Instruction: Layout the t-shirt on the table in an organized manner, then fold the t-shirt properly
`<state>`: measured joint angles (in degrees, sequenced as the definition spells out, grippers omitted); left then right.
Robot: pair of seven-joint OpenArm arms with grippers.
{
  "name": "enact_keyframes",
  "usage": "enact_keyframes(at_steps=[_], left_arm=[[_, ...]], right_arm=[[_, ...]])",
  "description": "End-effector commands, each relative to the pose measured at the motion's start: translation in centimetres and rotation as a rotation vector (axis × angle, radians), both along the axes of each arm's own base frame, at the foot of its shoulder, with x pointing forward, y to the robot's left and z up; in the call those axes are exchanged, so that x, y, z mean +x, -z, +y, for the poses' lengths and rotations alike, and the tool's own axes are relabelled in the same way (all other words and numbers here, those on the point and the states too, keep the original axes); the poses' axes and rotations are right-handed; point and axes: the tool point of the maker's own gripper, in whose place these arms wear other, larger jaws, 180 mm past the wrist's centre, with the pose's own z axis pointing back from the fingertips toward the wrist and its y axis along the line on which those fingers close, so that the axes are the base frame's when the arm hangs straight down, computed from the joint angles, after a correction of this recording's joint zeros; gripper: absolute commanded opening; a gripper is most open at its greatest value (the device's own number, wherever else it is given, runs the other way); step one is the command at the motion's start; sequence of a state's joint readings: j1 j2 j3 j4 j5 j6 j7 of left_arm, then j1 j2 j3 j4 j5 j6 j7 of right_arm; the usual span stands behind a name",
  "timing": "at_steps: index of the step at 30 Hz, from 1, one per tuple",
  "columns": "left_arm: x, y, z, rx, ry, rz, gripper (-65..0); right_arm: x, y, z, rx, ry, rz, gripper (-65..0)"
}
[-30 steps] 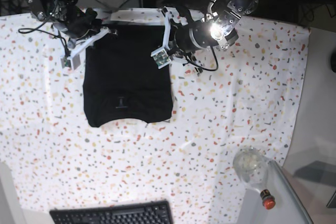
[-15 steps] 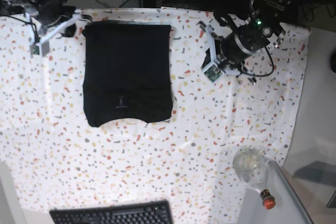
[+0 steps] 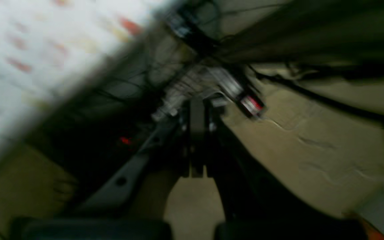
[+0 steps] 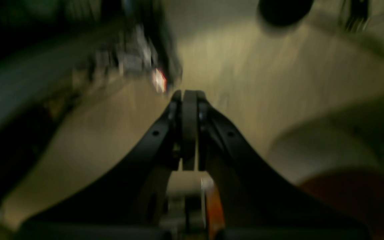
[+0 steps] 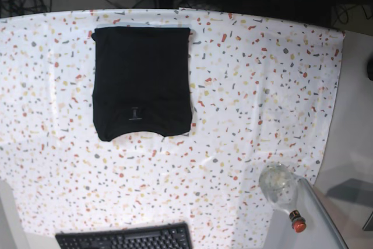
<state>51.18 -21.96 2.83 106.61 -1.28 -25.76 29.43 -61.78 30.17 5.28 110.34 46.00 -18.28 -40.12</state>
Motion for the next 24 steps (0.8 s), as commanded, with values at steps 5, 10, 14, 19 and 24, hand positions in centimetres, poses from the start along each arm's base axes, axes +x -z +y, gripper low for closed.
enact_keyframes(at_steps=[5, 10, 14, 19, 24], left_arm=[[-4.5, 4.9, 1.4, -0.038, -0.114, 0.103, -65.0], [-9.5, 11.9, 2.1, -0.090, -0.159, 0.231, -65.0], [-13.6, 15.8, 2.5, -0.103, -0.153, 0.341, -65.0], [-11.9, 17.0, -0.5, -0.180, -0.104, 0.304, -65.0], [-10.2, 17.8, -1.3, -0.152, -0.109, 0.321, -65.0]], right_arm=[[-3.0, 5.1, 2.7, 0.124, -0.076, 0.071, -65.0], [-5.0, 10.9, 4.9, 0.194, -0.017, 0.113, -65.0], [-8.1, 16.3, 6.8, 0.177, -0.050, 0.149, -65.0], [-10.4, 20.5, 11.7, 0.127, -0.091, -0.013, -65.0], [-5.5, 20.4, 14.0, 0.101, -0.099, -0.261, -65.0]])
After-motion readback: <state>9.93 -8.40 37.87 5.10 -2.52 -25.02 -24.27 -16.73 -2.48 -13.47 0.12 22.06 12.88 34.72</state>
